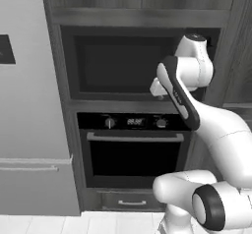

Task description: Take the baked cake out of the oven and place it on the plate for cooling. Then close the oven door.

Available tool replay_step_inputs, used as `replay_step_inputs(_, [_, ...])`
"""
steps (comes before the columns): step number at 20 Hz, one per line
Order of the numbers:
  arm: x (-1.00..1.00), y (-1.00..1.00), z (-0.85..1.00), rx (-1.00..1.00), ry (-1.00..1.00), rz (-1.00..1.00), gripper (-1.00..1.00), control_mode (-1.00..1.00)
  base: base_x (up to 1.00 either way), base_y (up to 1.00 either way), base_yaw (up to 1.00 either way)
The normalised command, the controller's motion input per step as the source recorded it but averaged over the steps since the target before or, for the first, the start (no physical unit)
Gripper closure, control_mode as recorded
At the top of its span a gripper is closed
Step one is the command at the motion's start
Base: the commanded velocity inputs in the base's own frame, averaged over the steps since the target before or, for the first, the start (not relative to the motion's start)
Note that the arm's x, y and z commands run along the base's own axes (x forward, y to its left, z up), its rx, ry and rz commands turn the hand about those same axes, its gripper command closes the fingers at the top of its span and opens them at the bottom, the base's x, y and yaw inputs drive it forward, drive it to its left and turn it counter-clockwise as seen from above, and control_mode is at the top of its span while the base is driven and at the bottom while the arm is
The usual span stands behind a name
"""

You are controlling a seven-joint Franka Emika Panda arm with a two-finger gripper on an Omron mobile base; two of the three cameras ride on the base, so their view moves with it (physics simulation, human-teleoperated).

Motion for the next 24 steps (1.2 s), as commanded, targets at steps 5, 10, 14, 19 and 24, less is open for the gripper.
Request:
replay_step_inputs(5, [0.00, 0.00, 0.00, 0.00, 0.00, 0.00, -1.00, 1.00, 0.00, -0.91, 0.60])
replay_step_inputs(10, [0.00, 0.00, 0.00, 0.00, 0.00, 0.00, -1.00, 1.00, 0.00, -0.81, 0.60])
replay_step_inputs(14, [0.00, 0.00, 0.00, 0.00, 0.00, 0.00, -1.00, 1.00, 0.00, -0.75, 0.54])
replay_step_inputs(19, [0.00, 0.00, 0.00, 0.00, 0.00, 0.00, -1.00, 1.00, 0.00, -0.67, 0.38])
replay_step_inputs(24, [0.00, 0.00, 0.00, 0.00, 0.00, 0.00, -1.00, 1.00, 0.00, -0.50, 0.19])
